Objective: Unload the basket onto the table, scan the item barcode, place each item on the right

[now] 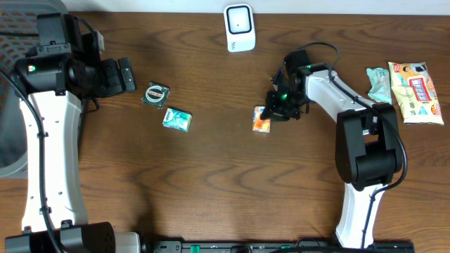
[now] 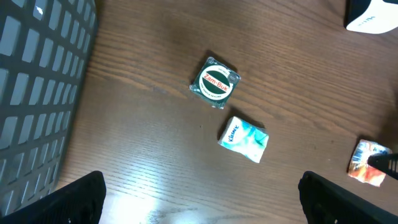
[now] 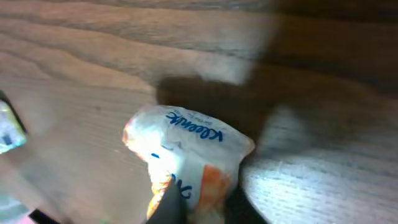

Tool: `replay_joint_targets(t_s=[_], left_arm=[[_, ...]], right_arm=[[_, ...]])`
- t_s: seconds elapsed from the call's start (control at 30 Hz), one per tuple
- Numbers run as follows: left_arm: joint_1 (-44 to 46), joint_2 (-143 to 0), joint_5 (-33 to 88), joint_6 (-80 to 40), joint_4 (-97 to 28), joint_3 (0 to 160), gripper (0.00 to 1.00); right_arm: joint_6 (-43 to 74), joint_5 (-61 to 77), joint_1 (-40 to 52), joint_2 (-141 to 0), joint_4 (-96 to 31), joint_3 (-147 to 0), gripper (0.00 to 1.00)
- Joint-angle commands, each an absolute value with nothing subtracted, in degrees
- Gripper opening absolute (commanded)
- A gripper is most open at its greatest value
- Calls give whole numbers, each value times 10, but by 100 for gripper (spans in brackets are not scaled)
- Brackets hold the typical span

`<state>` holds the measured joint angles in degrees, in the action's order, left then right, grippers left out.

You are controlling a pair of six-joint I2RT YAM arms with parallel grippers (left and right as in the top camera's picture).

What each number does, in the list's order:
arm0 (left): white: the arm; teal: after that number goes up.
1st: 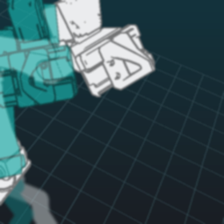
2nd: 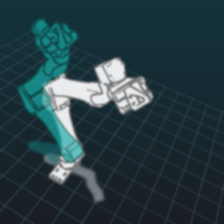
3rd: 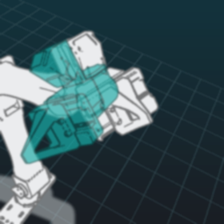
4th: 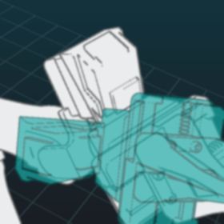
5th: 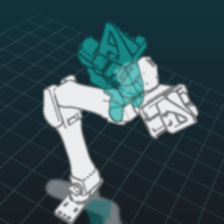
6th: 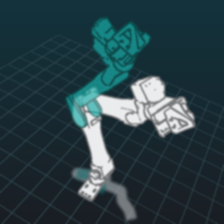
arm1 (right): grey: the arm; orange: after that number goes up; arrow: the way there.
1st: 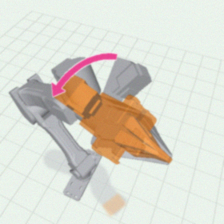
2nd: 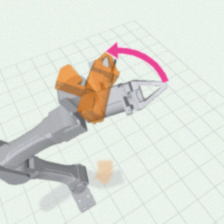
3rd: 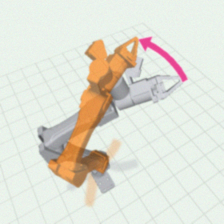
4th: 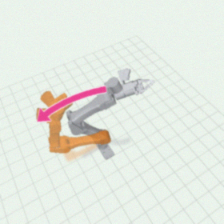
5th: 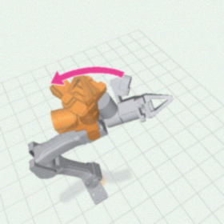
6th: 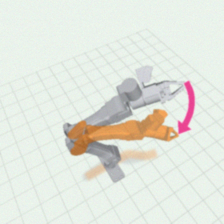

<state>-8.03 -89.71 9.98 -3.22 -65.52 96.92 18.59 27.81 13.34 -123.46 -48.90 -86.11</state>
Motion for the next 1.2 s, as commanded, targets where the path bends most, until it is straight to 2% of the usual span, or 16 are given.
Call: replay_joint_targets(t_s=[0.0, 0.07, 0.13, 0.37, 0.47, 0.73, 1.17], left_arm=[[-81, -899, 98, -37, -655, 968, 98], [-81, -899, 98, -37, -655, 968, 98], [-81, -899, 98, -37, -655, 968, 98], [-81, -899, 98, -37, -655, 968, 98], [-81, -899, 98, -37, -655, 968, 98], [-81, -899, 98, -37, -655, 968, 98], [-81, -899, 98, -37, -655, 968, 98]], right_arm=[[193, 249, 134, -1237, -498, -843, 1], [190, 276, 132, -1232, -501, -844, 1], [138, 345, 127, -1222, -499, -846, 1], [-92, 705, 101, -1179, -524, -848, 1], [-150, 786, 100, -1178, -547, -848, 1], [-195, 895, 100, -1177, -551, -848, 1], [-196, 895, 61, -1139, -582, -848, 1]])
